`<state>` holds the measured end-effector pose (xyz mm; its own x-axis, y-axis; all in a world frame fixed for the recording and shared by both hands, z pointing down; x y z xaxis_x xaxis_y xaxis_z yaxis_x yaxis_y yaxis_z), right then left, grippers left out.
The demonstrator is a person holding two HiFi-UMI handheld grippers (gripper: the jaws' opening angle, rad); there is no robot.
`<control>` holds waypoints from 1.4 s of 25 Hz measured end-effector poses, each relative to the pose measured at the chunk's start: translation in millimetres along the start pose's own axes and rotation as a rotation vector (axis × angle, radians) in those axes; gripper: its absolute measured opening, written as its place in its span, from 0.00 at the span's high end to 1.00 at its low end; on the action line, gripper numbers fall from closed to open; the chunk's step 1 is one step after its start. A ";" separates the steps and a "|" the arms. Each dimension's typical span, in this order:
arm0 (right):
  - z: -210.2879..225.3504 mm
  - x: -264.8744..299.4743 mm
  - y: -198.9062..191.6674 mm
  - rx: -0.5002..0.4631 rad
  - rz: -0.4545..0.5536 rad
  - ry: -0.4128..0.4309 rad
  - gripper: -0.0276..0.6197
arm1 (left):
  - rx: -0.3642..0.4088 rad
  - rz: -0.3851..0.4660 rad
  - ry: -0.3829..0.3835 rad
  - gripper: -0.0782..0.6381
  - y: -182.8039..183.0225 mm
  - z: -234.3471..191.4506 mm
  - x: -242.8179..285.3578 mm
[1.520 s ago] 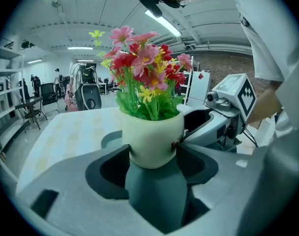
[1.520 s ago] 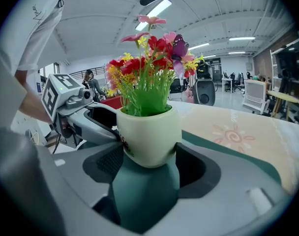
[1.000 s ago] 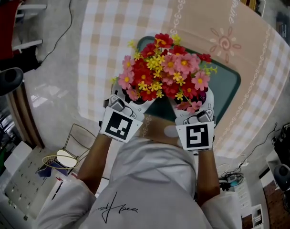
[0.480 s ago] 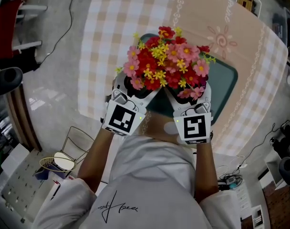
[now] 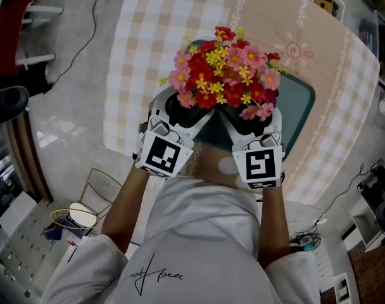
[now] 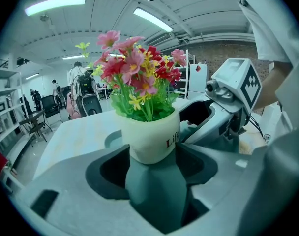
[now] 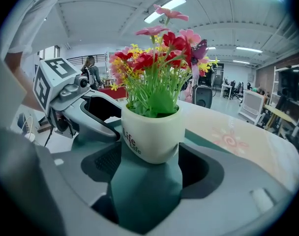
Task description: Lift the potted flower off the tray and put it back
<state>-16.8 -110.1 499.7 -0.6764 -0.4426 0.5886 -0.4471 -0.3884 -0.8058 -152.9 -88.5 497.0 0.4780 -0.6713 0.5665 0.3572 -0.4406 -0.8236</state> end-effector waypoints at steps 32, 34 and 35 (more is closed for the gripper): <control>-13.5 -53.4 26.0 0.016 0.123 -0.004 0.55 | -0.087 0.135 0.007 0.61 33.4 20.1 -45.1; -15.5 -60.2 27.4 0.022 0.137 0.000 0.57 | -0.120 0.154 0.013 0.64 37.0 18.4 -50.3; -16.3 -64.0 27.8 0.021 0.143 -0.001 0.59 | -0.137 0.159 0.012 0.64 38.7 17.8 -52.6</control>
<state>4.5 -79.4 438.6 -0.7318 -0.4958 0.4676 -0.3335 -0.3378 -0.8801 -150.0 -59.7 435.8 0.5097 -0.7457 0.4291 0.1651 -0.4047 -0.8994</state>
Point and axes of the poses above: the fingertips, and each gripper's own axes: x forward along the fingers, z to its right, y out of its top, the point moved 7 cm from there along -x, backward along the fingers, and after that the axes turned 3 degrees about y, right-handed, at the moved point
